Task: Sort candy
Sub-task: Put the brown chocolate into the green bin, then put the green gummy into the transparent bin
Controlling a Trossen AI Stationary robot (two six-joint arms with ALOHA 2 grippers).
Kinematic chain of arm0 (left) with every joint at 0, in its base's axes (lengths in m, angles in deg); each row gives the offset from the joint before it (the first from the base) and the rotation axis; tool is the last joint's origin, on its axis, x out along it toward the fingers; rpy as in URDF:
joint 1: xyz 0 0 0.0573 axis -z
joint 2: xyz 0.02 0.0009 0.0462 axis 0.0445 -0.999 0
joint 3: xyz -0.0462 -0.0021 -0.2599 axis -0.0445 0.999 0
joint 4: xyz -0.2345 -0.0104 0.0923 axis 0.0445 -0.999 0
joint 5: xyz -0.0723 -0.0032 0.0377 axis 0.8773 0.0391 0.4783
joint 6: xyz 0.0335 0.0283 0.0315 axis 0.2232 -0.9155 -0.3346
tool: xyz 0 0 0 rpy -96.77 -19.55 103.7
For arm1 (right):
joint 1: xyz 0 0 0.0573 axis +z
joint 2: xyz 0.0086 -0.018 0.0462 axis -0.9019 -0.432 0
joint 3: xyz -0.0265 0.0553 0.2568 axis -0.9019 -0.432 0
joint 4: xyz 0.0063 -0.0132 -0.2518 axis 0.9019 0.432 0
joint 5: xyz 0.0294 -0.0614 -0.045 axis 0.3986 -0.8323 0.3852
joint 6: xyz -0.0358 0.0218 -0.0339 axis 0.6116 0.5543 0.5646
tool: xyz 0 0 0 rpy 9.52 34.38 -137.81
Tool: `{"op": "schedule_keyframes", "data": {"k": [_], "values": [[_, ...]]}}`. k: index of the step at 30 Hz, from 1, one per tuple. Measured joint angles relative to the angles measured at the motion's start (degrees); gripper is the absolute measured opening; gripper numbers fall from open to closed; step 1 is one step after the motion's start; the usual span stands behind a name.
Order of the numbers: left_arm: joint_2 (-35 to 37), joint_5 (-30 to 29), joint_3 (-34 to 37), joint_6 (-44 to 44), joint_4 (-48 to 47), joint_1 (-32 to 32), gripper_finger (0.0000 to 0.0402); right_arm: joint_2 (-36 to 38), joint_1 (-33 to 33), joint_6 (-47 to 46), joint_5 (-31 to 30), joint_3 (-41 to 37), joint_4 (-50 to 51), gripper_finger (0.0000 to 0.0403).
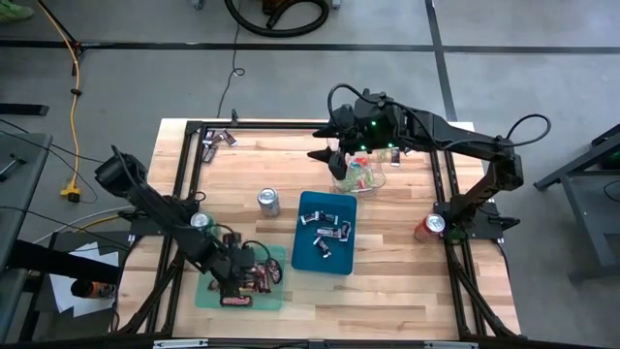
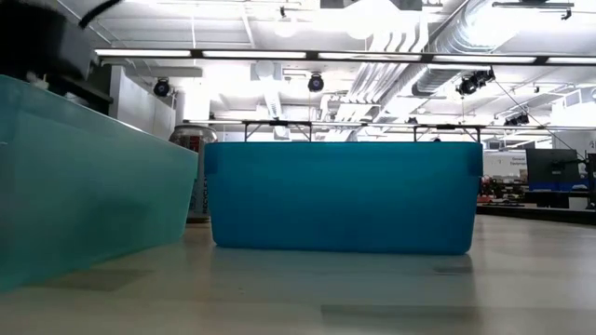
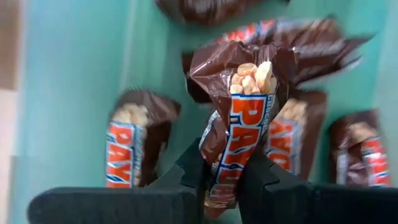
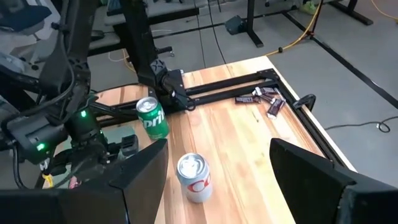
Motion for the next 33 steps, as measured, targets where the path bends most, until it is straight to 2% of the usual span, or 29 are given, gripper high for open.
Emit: {"op": "schedule_keyframes", "data": {"k": [4, 9, 17, 22, 28, 30, 33], "values": [[-2.0, 1.2, 0.0, 0.8, 0.0, 0.0, 0.0065, 0.0, 0.0, 0.0, 0.0, 0.0, 0.4, 0.0275], [-2.0, 1.5, 0.0, 1.2, -0.2, 0.0, 0.0116, 0.0, 0.0, -0.5, 0.0, 0.0, 0.4, 0.0275], [0.9, 8.1, 0.0, 3.1, -0.8, -1.1, 0.0202, 0.0, 0.0, -0.9, 0.0, 0.0, 0.4, 0.0275], [7.3, 8.0, 0.0, 2.4, -3.9, -2.9, 0.0230, 0.0, 0.0, -0.9, 0.0, 0.0, 0.5, 0.0275], [18.2, 7.4, 0.0, -0.2, -5.1, -7.0, 0.0234, 0.0, 0.0, -1.1, 0.0, 0.0, 0.5, 0.0275], [22.3, 5.6, 0.0, -0.5, -4.9, -8.7, 0.0234, 0.0, 0.0, -1.1, 0.0, 0.0, 0.5, 0.0275], [28.6, -0.1, 0.0, 0.5, -2.4, -11.9, 0.0233, 0.0, 0.0, -1.1, 0.0, 0.0, 0.5, 0.0275]]}}
